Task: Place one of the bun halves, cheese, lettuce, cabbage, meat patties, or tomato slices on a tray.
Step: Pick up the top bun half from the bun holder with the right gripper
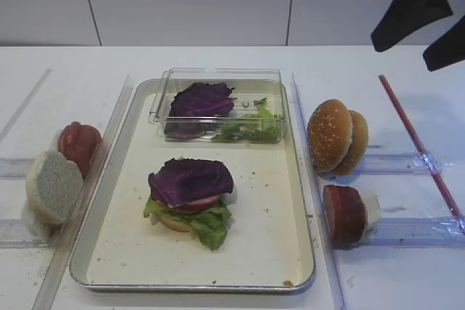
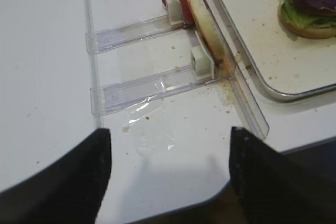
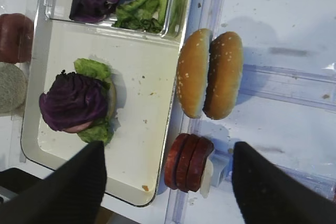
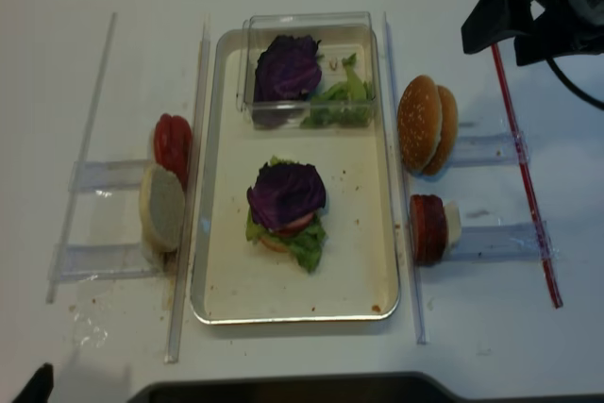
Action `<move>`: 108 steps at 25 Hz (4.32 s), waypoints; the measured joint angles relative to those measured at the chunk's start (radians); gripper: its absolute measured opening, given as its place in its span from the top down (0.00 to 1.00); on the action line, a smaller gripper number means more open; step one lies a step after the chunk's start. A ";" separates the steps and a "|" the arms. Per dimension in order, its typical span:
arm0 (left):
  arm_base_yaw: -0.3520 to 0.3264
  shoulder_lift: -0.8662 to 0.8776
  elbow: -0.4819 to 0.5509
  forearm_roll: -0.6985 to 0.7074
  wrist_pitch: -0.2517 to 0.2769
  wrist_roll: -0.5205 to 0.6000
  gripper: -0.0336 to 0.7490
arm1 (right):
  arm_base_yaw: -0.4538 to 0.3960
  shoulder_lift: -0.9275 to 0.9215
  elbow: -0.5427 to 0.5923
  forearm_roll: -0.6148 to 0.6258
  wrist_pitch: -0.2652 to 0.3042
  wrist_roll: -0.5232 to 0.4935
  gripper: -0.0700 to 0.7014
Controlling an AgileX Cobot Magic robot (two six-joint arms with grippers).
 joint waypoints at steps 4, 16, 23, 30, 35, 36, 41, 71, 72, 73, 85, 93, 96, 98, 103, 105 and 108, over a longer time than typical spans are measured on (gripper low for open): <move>0.000 0.000 0.000 0.000 0.000 0.000 0.40 | 0.000 0.035 -0.003 0.002 -0.002 -0.011 0.24; 0.000 0.000 0.000 0.000 0.000 0.000 0.40 | 0.000 0.128 -0.058 0.022 -0.007 -0.047 0.24; 0.000 0.000 0.000 0.000 0.000 0.000 0.40 | 0.002 0.187 -0.076 0.043 -0.007 -0.074 0.24; 0.000 0.000 0.000 0.000 0.000 0.000 0.40 | 0.073 0.256 -0.148 0.028 -0.012 -0.082 0.24; 0.000 0.000 0.000 0.000 0.000 0.000 0.40 | 0.103 0.325 -0.194 -0.021 -0.014 -0.062 0.24; 0.000 0.000 0.000 0.001 0.000 0.000 0.40 | 0.106 0.331 -0.198 -0.032 -0.014 -0.055 0.24; 0.000 0.000 0.000 0.001 0.000 -0.002 0.40 | 0.107 0.365 -0.209 -0.045 -0.016 -0.047 0.24; 0.002 0.000 0.000 0.012 0.000 -0.003 0.40 | 0.187 0.486 -0.209 -0.090 -0.026 0.033 0.32; 0.002 0.000 0.000 0.012 0.000 -0.003 0.40 | 0.187 0.486 -0.209 -0.088 -0.026 0.033 0.32; 0.002 0.000 0.000 0.014 0.000 -0.003 0.40 | 0.187 0.486 -0.209 -0.083 -0.026 0.035 0.32; 0.002 0.000 0.000 0.017 0.000 -0.004 0.40 | 0.187 0.486 -0.209 -0.081 -0.026 0.039 0.51; 0.002 0.000 0.000 0.018 0.000 -0.004 0.40 | 0.187 0.486 -0.209 -0.123 -0.026 0.068 0.52; 0.002 0.000 0.000 0.018 0.000 -0.004 0.40 | 0.187 0.486 -0.209 -0.125 -0.026 0.072 0.56; 0.002 0.000 0.000 0.018 0.000 -0.004 0.40 | 0.187 0.486 -0.209 -0.125 -0.026 0.073 0.58; 0.002 0.000 0.000 0.018 0.000 -0.005 0.40 | 0.187 0.486 -0.209 -0.125 -0.026 0.075 0.59; 0.002 0.000 0.000 0.020 0.000 -0.007 0.40 | 0.189 0.486 -0.209 -0.125 -0.026 0.077 0.59; 0.002 0.000 0.000 0.020 0.000 -0.007 0.40 | 0.189 0.486 -0.209 -0.125 -0.026 0.084 0.59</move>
